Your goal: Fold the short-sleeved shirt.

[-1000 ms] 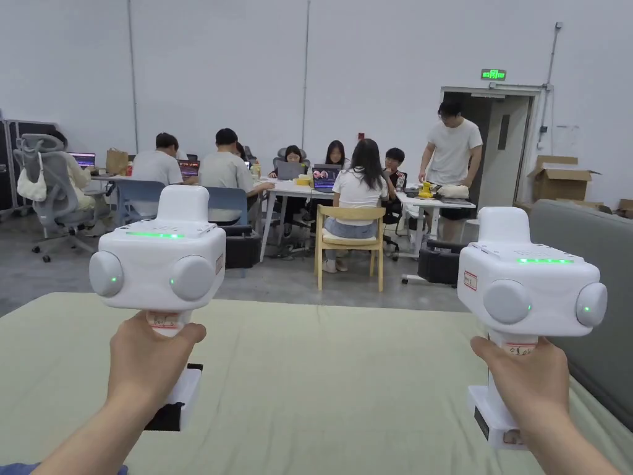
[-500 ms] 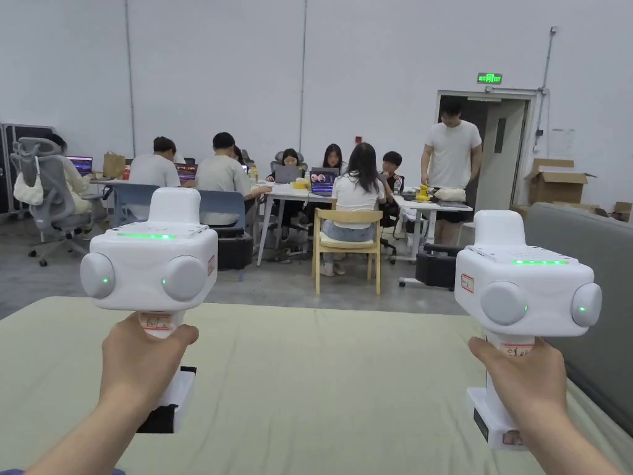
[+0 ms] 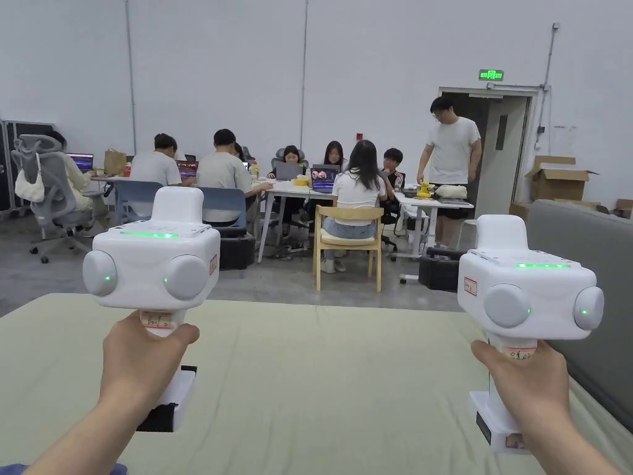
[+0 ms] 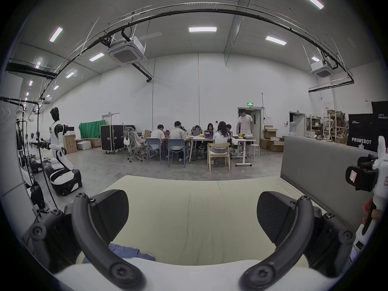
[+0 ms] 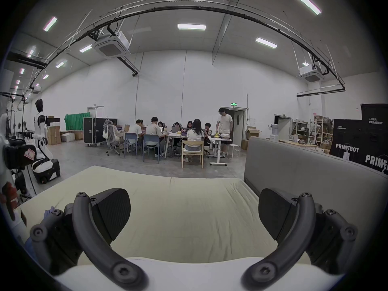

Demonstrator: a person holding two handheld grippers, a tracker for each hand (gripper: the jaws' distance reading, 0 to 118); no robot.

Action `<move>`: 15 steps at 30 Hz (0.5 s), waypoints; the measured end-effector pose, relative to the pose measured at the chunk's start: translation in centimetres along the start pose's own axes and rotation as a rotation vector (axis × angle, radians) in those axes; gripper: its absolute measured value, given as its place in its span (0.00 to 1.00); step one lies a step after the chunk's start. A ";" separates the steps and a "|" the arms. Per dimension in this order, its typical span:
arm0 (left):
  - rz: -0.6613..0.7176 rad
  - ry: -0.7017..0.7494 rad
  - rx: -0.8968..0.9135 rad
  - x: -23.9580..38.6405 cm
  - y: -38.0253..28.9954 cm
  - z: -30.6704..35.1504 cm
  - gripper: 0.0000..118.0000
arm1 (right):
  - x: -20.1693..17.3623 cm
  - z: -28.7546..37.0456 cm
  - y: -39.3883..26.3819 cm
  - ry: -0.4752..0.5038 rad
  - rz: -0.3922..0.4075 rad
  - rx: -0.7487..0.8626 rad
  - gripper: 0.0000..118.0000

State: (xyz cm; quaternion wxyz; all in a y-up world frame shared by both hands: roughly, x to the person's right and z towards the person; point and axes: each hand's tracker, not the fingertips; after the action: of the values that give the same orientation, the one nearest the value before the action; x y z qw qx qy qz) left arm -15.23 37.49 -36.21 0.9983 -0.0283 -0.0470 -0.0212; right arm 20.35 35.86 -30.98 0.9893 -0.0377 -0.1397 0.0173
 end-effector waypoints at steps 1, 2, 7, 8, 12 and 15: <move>0.000 0.000 0.000 0.0 0.0 0.0 1.00 | 0.1 0.0 0.0 -0.003 -0.002 0.000 1.00; -0.003 -0.002 0.000 0.0 0.0 0.0 1.00 | 0.1 0.0 0.1 -0.005 -0.004 0.000 1.00; -0.001 -0.004 0.001 0.1 -0.1 0.0 1.00 | 0.5 -0.1 0.4 -0.007 -0.006 0.004 1.00; 0.000 -0.005 0.001 0.1 -0.1 -0.1 1.00 | 0.6 -0.1 0.5 -0.006 -0.006 0.004 1.00; -0.005 -0.014 0.002 0.3 -0.1 -0.1 1.00 | 0.6 0.0 0.7 -0.007 -0.003 0.008 1.00; -0.006 -0.014 0.004 0.4 -0.1 -0.2 1.00 | 0.5 0.2 1.0 -0.006 -0.012 0.004 1.00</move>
State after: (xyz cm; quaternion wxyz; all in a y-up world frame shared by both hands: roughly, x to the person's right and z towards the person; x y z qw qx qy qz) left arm -14.82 37.40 -36.37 0.9979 -0.0264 -0.0539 -0.0239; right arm 20.77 36.87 -30.76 0.9890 -0.0348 -0.1430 0.0117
